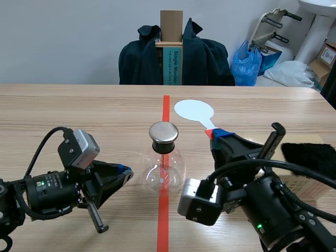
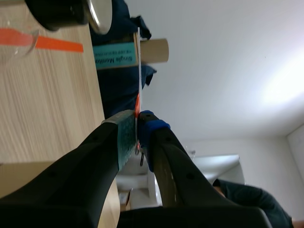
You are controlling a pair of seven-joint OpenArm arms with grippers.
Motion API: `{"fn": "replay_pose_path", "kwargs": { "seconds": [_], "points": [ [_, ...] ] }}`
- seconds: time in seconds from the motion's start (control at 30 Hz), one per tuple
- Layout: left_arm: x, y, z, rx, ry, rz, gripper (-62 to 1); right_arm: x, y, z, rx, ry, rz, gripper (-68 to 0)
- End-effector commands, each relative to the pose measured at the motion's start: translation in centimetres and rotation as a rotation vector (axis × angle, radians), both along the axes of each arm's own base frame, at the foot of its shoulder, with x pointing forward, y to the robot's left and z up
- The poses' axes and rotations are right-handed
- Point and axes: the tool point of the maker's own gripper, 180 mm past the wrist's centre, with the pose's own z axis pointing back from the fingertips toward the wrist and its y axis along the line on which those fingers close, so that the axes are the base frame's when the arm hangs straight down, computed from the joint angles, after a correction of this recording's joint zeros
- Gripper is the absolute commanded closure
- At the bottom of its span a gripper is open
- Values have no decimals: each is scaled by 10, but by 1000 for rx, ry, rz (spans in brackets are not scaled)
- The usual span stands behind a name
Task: Do the electroscope experiment.
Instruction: 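Bring the plate to the electroscope and point at the metal foil, then move the plate toward and away from the electroscope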
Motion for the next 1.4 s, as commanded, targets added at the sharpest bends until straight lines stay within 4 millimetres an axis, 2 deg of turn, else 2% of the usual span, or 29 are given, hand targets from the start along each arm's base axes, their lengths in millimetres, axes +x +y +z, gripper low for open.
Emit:
{"fn": "replay_pose_path", "kwargs": {
  "seconds": [0.0,0.27,0.67,1.07,1.37],
  "points": [
    [2,-4,8,-32,-17,2,-17,2,3,10,4,-40,24,-7],
    [2,-4,8,-32,-17,2,-17,-10,23,11,4,-51,149,-7],
    [2,-4,8,-32,-17,2,-17,-22,36,10,-8,-54,241,-7],
    [2,-4,8,-32,-17,2,-17,-23,36,8,-16,-49,237,-7],
    [2,-4,8,-32,-17,2,-17,-11,21,4,-60,-47,131,-7]
  ]
}}
